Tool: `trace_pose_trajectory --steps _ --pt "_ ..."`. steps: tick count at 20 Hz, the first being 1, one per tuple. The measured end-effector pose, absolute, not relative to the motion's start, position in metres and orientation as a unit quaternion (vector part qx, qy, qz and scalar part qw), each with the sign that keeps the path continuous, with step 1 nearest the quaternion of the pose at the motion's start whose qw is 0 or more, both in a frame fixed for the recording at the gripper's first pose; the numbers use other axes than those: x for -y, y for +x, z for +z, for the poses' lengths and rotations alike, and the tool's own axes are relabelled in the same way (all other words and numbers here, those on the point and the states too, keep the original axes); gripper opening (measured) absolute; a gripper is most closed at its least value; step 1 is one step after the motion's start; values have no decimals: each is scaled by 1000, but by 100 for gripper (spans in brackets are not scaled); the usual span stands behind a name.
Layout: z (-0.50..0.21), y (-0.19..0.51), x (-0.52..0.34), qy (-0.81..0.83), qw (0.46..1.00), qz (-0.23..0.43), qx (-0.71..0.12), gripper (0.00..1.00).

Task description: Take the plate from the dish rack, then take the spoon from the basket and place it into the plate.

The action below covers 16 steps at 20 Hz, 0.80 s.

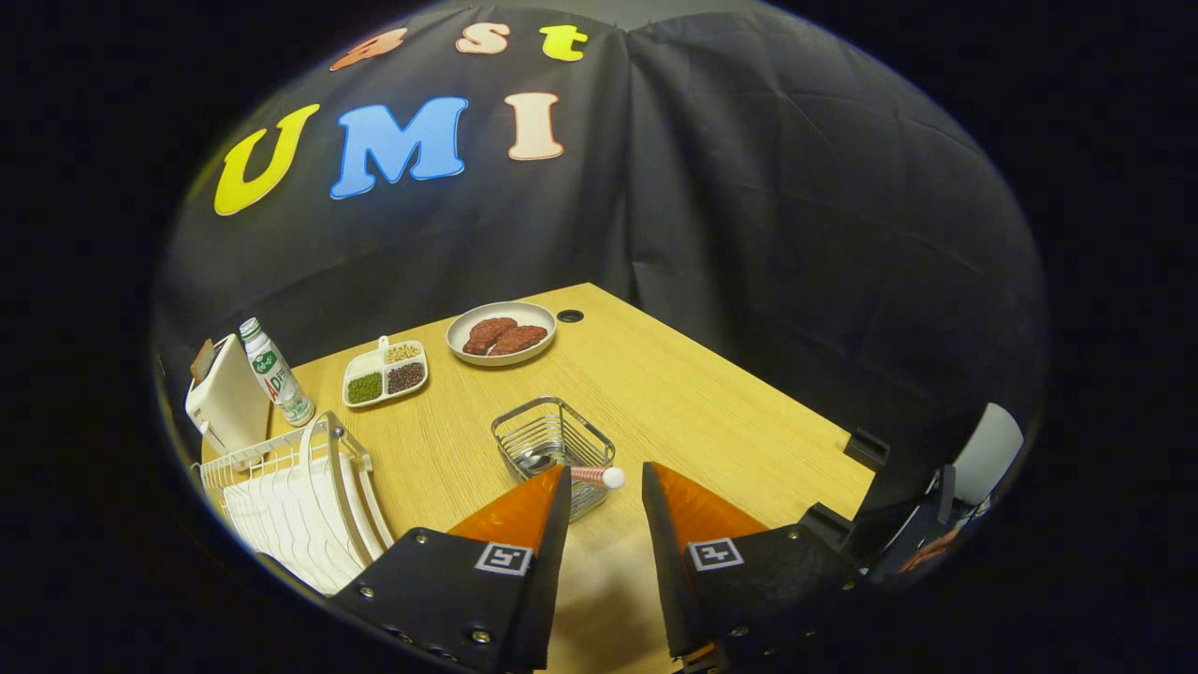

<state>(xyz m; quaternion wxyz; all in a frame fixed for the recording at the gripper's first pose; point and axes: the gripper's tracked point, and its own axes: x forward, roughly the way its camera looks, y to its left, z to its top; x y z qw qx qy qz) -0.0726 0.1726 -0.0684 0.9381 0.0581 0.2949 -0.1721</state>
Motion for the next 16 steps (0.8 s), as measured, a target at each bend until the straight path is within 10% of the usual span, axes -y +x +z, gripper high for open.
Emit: trace_pose_trajectory --steps 16 --pt "-93 -43 -180 21 962 -45 -270 30"
